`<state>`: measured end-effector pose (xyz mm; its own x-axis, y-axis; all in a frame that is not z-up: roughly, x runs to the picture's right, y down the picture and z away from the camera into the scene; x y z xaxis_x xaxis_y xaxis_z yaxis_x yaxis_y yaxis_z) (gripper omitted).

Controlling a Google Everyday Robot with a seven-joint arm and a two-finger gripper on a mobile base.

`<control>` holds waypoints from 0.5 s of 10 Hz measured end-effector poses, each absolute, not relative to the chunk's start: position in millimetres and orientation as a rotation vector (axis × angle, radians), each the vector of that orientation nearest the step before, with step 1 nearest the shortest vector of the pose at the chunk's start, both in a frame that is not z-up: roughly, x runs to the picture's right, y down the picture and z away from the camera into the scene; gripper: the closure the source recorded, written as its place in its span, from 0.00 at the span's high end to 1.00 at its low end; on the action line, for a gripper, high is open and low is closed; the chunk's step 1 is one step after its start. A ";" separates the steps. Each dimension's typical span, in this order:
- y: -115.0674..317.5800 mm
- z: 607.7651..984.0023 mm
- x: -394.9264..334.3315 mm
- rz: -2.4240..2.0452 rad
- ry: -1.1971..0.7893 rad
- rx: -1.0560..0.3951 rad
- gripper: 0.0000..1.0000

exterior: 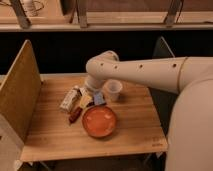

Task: Move the arm in a circular motion

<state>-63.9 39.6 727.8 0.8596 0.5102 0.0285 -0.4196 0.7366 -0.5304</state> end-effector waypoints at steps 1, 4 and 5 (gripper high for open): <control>39.2 724.6 -33.8 0.555 -0.129 -0.504 0.80; 19.4 733.0 58.1 0.718 0.020 -0.410 0.80; 14.2 738.8 68.0 0.740 0.040 -0.403 0.80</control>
<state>68.0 14.2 738.8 0.7412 0.6479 -0.1754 -0.6629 0.6656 -0.3428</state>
